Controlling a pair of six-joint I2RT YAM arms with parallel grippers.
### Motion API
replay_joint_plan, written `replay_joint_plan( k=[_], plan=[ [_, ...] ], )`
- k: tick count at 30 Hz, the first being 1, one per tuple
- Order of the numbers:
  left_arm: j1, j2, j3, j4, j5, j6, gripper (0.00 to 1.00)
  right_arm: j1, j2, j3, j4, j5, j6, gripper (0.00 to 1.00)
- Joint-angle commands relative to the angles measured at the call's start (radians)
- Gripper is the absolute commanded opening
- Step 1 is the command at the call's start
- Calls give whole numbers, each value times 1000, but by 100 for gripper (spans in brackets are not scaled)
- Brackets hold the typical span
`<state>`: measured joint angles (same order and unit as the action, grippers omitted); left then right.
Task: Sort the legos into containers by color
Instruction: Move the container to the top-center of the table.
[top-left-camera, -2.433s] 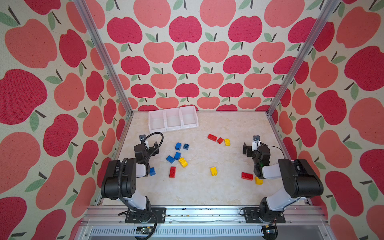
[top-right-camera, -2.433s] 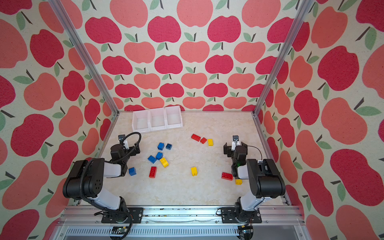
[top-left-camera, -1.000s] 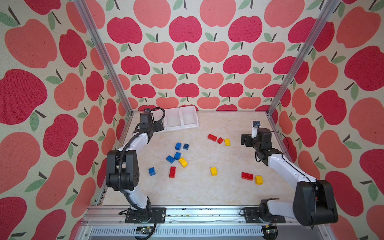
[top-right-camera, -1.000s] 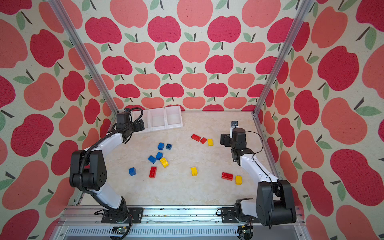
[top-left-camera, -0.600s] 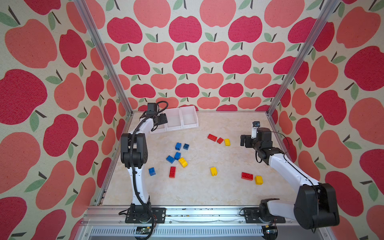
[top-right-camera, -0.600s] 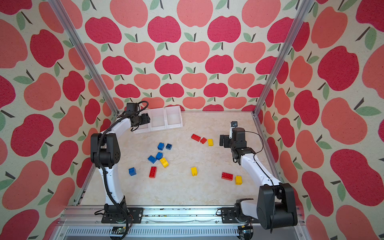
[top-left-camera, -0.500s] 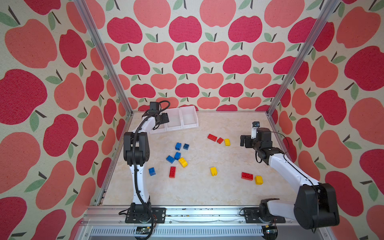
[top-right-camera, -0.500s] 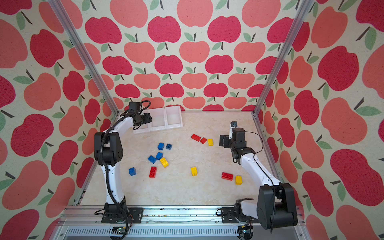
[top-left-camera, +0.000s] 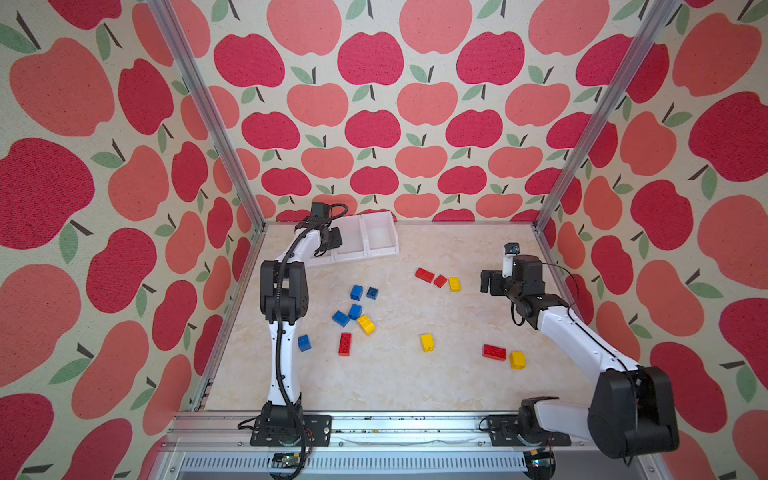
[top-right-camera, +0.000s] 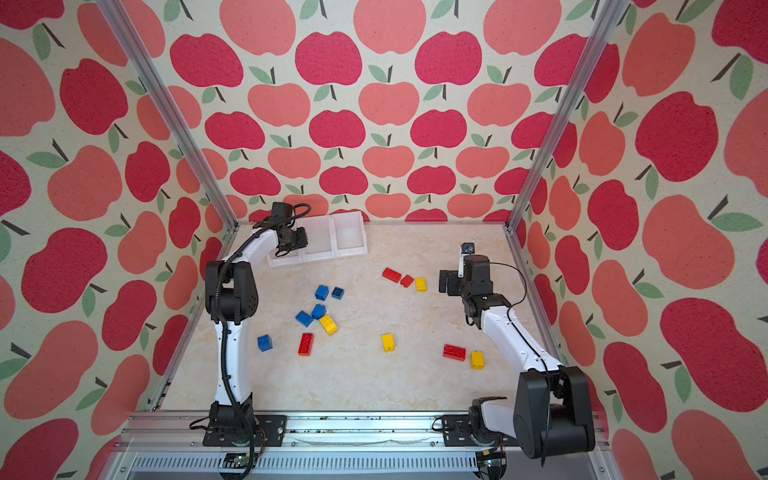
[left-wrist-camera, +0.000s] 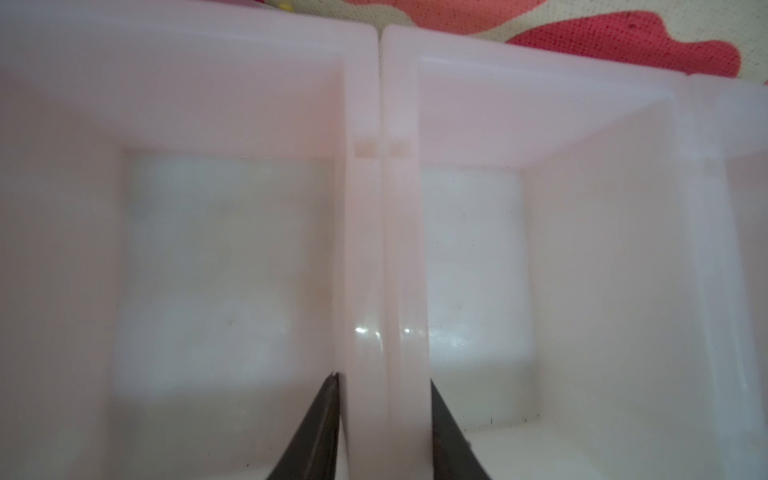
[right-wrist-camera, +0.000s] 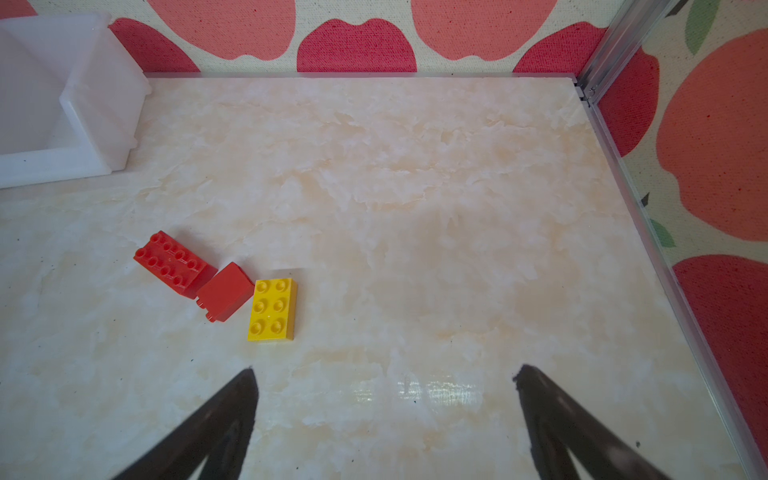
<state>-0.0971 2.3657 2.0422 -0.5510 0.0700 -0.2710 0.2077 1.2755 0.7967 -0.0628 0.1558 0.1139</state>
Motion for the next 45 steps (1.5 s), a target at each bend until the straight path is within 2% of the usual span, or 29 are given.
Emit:
replay_joint_plan(
  k=[1,8,16,28,45],
  plan=[
    [-22,23,19,-49,4,-39,23,6,-10,19,-23,6,9,99],
    [-73,14,9,-75,-10,-89,14,6,-16,15,-25,8,10,99],
    [-159,13,15,-161,-77,-142,9,6,-54,4,-44,5,18,99],
    [-249,10,11,-220,-92,-219,3,6,-139,-26,-90,7,25,99],
    [-337,-85,-183,-144,-95,-272,0,7,-210,-42,-134,7,38,99]
  ],
)
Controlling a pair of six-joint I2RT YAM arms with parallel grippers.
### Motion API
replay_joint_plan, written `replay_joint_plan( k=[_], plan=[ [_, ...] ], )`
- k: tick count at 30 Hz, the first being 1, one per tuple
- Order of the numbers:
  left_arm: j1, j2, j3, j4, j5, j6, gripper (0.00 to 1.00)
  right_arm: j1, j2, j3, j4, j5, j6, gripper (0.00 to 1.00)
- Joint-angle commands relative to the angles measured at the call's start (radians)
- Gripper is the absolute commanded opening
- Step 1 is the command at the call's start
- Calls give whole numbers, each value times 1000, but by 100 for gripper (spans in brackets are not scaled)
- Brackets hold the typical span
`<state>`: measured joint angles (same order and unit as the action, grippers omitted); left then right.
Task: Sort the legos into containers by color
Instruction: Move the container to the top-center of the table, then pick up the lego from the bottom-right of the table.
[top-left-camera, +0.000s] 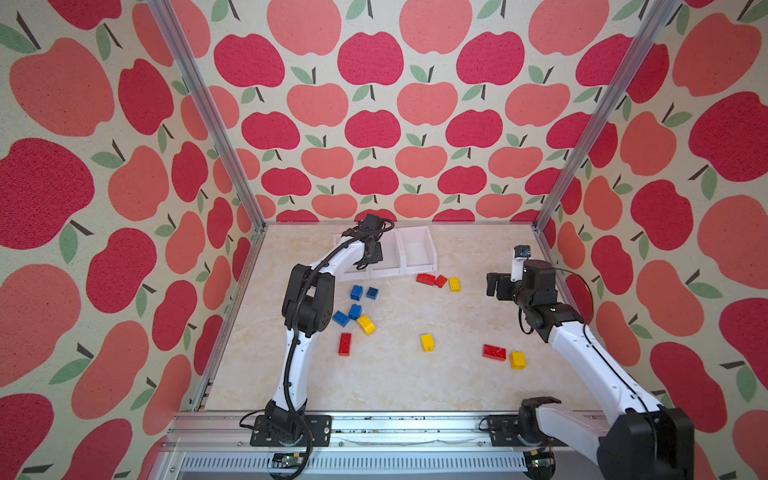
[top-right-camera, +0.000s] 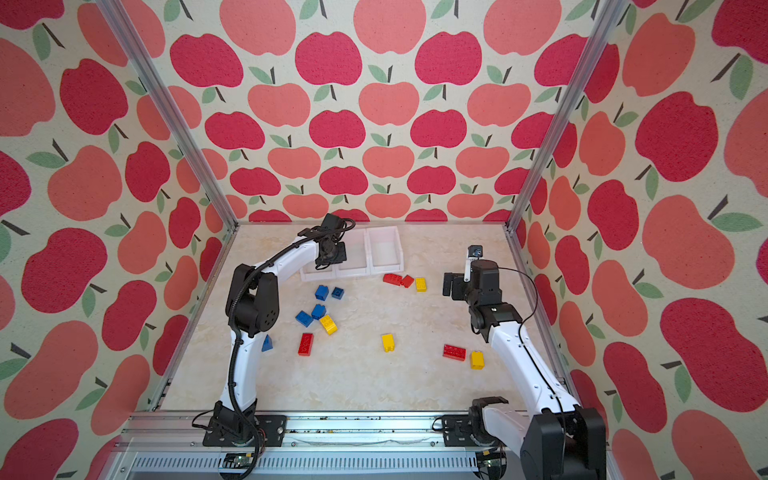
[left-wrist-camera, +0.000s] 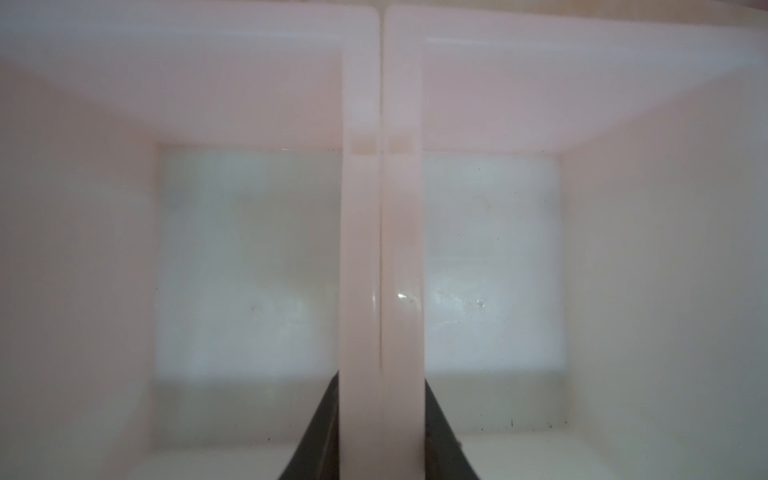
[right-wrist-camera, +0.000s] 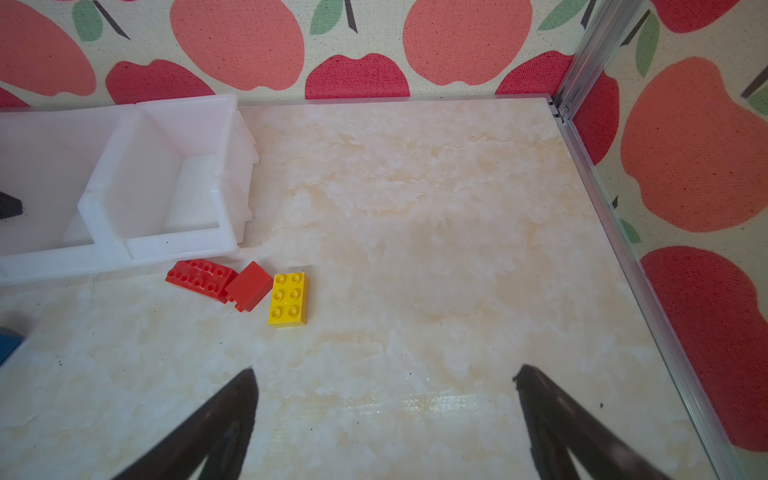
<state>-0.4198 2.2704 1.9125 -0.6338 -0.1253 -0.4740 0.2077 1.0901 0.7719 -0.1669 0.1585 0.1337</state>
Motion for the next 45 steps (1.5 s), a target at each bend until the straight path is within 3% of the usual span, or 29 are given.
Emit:
replay_joint_plan(
  k=[1,7,29,33,38,45],
  plan=[
    [-18,8,-59,-60,100,-69,0,7,-28,-19,-32,3,18,99],
    [-26,2,-85,-47,100,-69,7,10,-40,-25,-40,2,26,99],
    [-30,-135,-125,14,69,-51,67,18,-13,-10,-80,-6,68,99],
    [-38,-189,-139,38,52,-36,78,21,2,11,-162,-4,136,99],
    [-40,-269,-193,75,56,-31,84,43,6,35,-337,5,302,99],
    [-39,-430,-387,182,91,-49,91,92,55,81,-592,38,449,99]
  ],
)
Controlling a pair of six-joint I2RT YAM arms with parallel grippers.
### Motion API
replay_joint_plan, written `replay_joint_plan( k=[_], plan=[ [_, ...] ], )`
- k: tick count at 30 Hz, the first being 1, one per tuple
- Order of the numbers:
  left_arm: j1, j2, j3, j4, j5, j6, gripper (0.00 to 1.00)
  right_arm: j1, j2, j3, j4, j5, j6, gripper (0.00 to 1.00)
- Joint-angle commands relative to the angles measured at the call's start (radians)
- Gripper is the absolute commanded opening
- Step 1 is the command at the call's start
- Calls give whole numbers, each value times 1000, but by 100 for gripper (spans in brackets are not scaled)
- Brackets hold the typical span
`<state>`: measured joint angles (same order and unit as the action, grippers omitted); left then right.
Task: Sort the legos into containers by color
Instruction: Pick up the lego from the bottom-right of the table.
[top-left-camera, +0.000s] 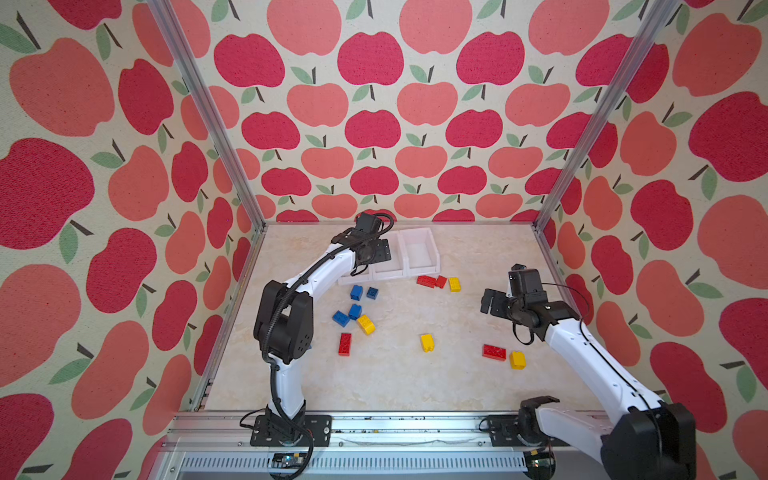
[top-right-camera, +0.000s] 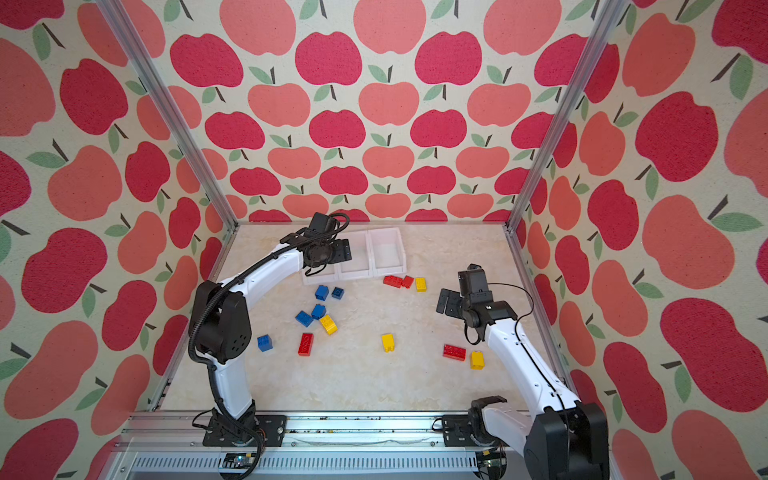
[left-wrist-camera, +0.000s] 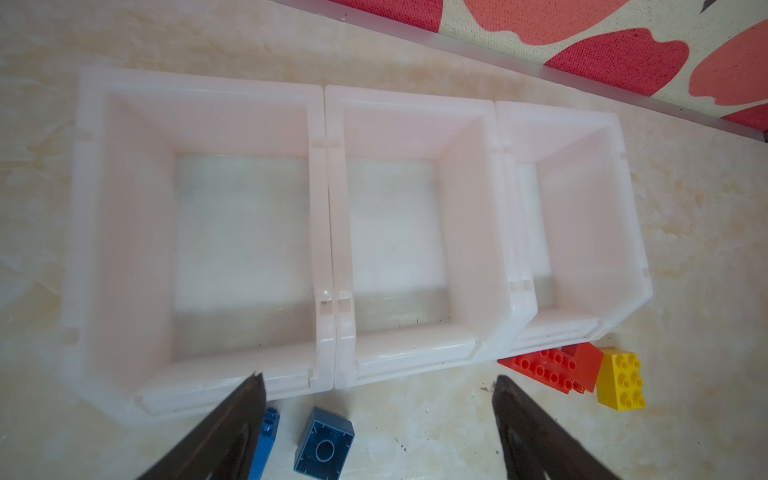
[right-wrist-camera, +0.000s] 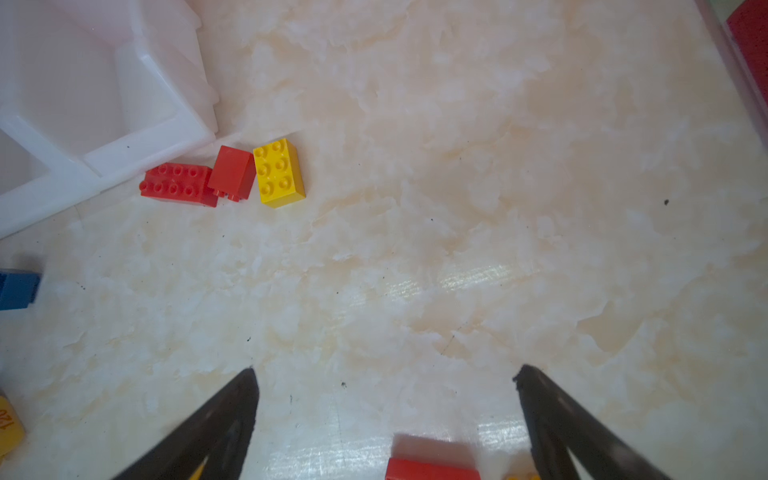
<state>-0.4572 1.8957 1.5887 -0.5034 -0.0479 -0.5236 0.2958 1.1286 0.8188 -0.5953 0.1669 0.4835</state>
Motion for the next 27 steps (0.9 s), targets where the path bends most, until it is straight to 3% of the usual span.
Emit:
replay_joint_plan(
  k=[1,11,19,27],
  plan=[
    [0,-85,-101,67,18,-2,92,-2,18,38,-187,32,104,99],
    [63,-268,-328,126,128,3,95,-161,-7,1,-304,-71,175,98],
    [95,-311,-368,126,191,17,95,-244,-71,-69,-426,-73,385,99],
    [122,-319,-381,142,244,22,95,-356,-76,-149,-423,-213,522,99]
  ],
)
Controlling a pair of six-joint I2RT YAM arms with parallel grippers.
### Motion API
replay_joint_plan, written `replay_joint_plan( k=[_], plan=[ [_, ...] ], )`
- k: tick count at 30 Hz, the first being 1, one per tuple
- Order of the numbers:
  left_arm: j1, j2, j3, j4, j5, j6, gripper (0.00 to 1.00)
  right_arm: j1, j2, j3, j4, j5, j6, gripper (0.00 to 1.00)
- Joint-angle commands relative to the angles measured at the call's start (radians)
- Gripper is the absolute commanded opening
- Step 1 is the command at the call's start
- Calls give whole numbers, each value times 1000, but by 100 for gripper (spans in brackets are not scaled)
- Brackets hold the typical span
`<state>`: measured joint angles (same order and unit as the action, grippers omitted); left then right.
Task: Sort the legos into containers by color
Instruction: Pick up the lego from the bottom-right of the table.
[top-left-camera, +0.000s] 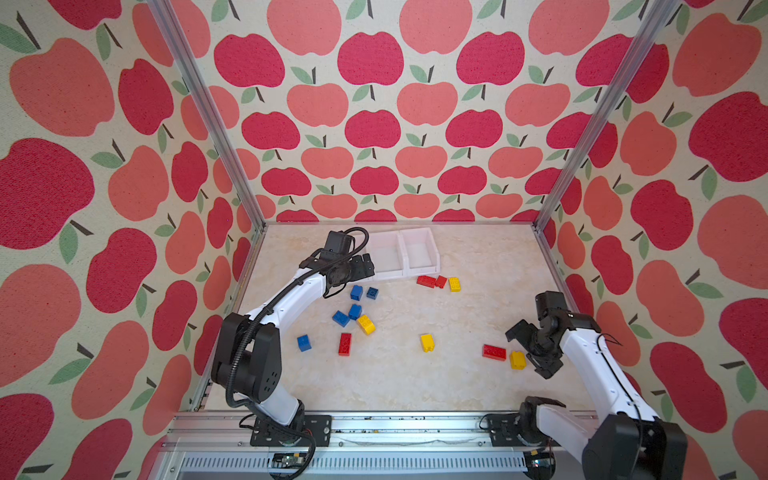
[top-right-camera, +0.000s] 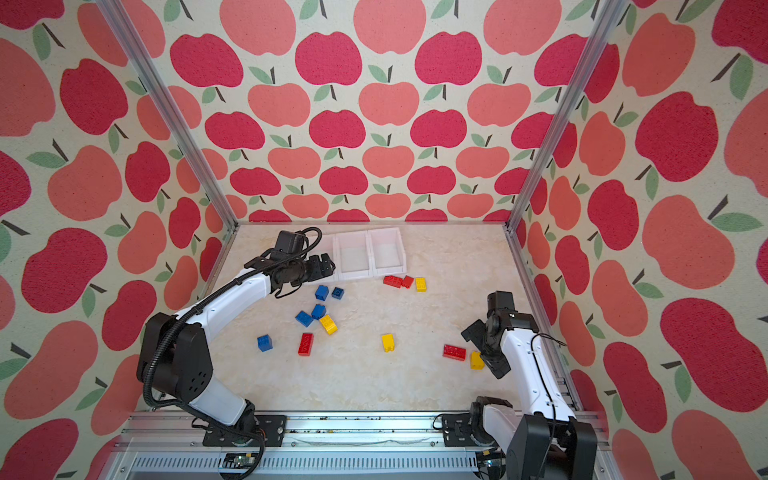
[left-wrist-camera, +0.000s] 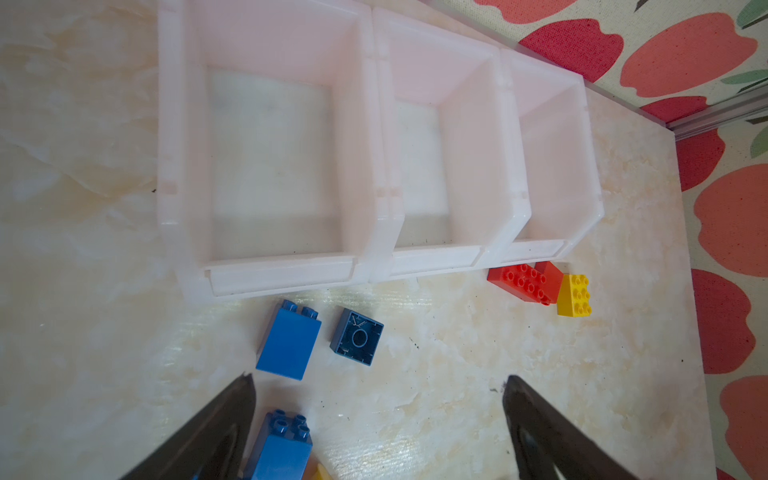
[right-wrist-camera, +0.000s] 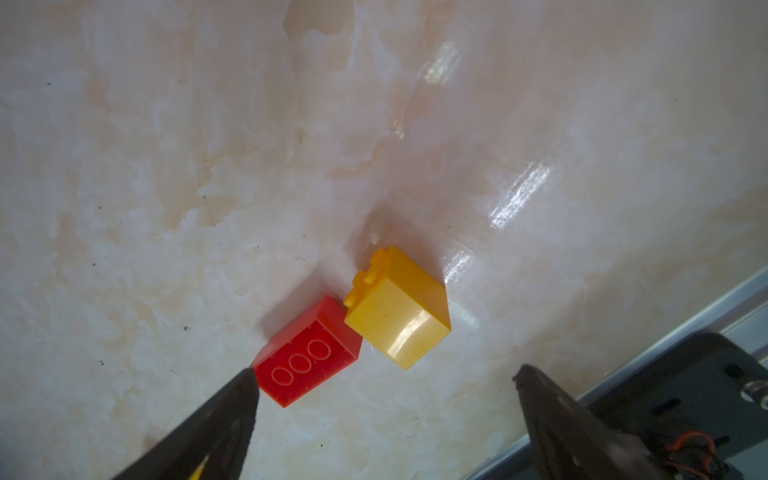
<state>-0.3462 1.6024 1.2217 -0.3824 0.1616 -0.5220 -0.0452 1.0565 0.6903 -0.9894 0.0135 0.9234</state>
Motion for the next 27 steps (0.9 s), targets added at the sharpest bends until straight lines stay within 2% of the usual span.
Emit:
replay_joint_plan(
  k=[1,8,12,26,27],
  plan=[
    [14,-27,-15,22,40,21,95,-23,-2,-28,-20,-69,103,99],
    [30,-30,-19,16,55,31,96,-47,1,-70,12,-94,263,96],
    [35,-31,-19,15,56,30,96,-51,-22,-92,50,-72,324,86],
    [35,-44,-13,0,45,27,96,-75,98,-101,176,-73,322,80],
    [35,-44,-13,-1,43,27,97,-77,108,-101,178,-76,323,77]
  ],
)
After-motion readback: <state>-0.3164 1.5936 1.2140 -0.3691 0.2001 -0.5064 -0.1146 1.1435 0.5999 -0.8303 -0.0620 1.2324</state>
